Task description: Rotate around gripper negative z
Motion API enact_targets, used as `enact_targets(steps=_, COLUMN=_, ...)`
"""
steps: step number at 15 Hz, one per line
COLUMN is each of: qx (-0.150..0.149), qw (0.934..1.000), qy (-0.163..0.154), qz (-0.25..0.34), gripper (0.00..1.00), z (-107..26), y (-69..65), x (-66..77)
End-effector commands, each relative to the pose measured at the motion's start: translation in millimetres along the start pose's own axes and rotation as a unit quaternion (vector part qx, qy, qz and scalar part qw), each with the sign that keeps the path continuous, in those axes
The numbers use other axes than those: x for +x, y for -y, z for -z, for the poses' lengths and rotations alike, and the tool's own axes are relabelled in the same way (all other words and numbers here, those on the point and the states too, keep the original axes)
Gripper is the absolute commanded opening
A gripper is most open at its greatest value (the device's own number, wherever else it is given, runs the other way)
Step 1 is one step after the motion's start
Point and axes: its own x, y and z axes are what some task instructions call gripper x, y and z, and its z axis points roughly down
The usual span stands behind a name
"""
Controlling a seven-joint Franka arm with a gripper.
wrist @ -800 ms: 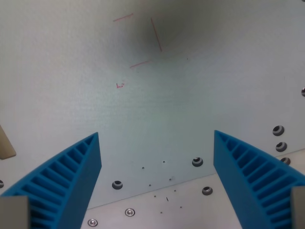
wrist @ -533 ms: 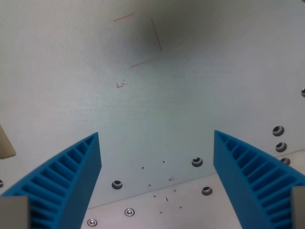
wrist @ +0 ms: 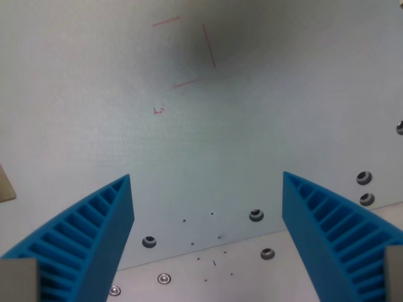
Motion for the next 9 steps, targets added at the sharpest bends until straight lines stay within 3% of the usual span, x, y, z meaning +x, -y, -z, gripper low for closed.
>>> enact_targets(steps=1, qx=0.000, qw=0.9986, qy=-0.002, qz=0.052, gripper=1.00, z=2.2, y=-0.9, x=-0.1)
enact_targets(steps=9, qx=0.000, qw=0.9951, qy=-0.002, qz=0.099, gripper=1.00, z=2.2, y=-0.9, x=-0.1)
